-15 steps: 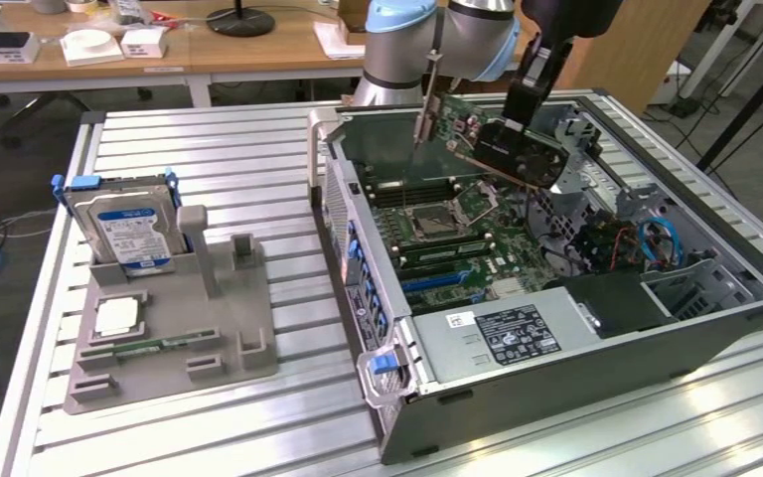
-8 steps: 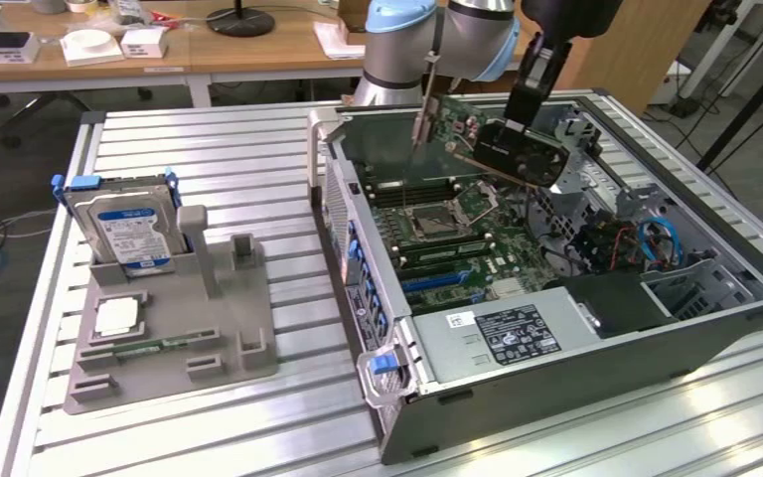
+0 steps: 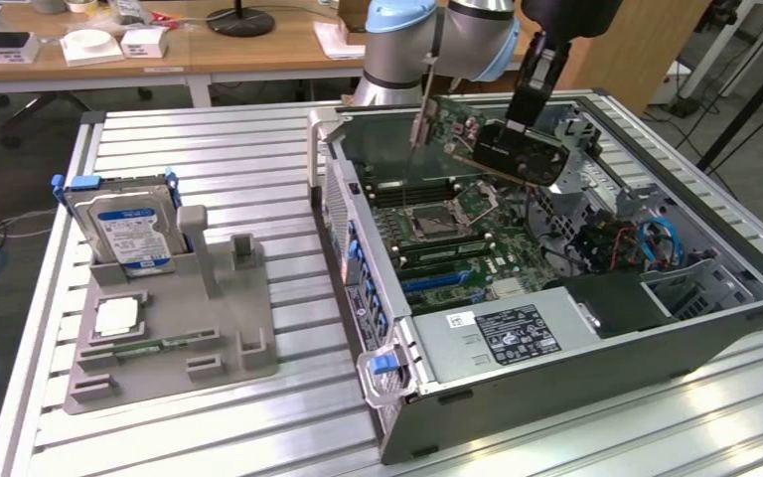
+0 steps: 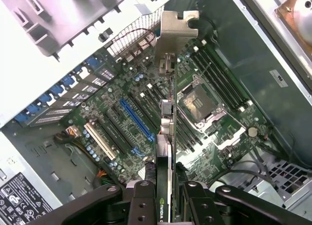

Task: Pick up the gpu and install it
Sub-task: 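Insert the gpu into the slot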

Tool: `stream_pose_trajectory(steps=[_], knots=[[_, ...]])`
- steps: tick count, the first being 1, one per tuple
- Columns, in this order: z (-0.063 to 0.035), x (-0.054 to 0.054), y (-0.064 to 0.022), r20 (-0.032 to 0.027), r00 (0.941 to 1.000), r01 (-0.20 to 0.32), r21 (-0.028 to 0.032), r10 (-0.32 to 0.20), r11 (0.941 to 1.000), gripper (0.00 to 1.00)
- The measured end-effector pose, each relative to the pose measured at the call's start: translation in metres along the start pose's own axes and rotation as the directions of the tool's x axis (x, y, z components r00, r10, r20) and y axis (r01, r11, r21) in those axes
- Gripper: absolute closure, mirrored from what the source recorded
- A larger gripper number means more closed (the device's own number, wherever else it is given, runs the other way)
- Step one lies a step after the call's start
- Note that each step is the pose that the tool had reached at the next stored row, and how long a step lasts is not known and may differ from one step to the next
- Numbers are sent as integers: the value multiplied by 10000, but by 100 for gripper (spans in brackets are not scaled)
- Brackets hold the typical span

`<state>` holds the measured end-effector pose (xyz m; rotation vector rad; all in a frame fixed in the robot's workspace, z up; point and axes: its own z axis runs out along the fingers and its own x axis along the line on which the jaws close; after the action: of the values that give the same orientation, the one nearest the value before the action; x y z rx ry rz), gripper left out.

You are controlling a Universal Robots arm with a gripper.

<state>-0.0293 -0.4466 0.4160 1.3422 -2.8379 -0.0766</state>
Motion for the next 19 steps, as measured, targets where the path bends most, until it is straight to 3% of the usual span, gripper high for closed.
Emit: stream_pose_trajectory(steps=[19], knots=[[0,0,0,-52,9930,1178,-26,-1178,9930,74]])
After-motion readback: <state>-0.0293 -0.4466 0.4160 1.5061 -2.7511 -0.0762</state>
